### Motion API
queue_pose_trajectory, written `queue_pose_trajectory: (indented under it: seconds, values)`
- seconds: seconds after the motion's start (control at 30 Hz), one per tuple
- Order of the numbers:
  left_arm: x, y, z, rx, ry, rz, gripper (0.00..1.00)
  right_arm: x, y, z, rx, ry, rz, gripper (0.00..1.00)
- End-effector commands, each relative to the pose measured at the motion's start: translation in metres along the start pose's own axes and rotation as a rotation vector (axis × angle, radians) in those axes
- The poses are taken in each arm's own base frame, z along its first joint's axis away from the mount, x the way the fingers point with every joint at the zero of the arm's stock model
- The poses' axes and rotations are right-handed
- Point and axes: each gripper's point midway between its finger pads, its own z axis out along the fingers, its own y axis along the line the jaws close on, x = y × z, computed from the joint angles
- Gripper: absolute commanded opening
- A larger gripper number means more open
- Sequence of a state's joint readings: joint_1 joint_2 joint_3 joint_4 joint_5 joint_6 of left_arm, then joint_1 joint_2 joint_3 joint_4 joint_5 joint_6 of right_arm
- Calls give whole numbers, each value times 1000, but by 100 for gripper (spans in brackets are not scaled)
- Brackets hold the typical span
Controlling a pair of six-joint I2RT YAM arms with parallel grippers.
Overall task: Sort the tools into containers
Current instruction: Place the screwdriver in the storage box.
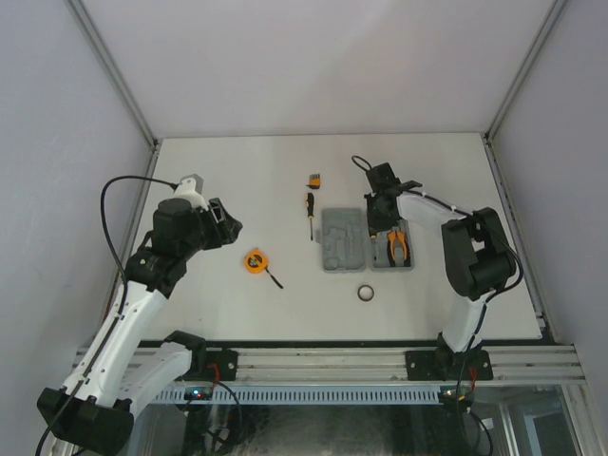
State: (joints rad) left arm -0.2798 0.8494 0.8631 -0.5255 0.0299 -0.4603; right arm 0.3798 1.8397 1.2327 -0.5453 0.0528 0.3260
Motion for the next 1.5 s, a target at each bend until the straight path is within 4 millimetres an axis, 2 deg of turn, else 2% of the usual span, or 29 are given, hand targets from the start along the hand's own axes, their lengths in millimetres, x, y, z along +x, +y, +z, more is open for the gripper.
queue_pose_trajectory:
  seconds: [0.0,0.23,0.43,0.8,0.9,1.07,1.23,1.47]
  values:
    - [-3,0,3,10,-22,-8,59,13,-5,14,55,67,-46,5]
    - [-4,0,2,14,-24,-11,59,38,-10,22,106,165,-89,2]
    - [-4,-1,1,18,-27,-12,59,53,-8,20,131,218,-116,0]
    - [0,-4,0,44,-29,-55,60,80,28,20,49,258,-139,0]
    - [11,-3,6,56,-5,-87,60,81,38,16,17,250,-150,0]
    - [25,-7,22,81,29,-141,60,97,47,12,-22,260,-144,0]
    - [40,-6,36,48,72,-113,61,111,62,4,-44,260,-129,0]
    - [76,-15,57,43,178,-62,61,127,76,-4,-68,255,-70,0]
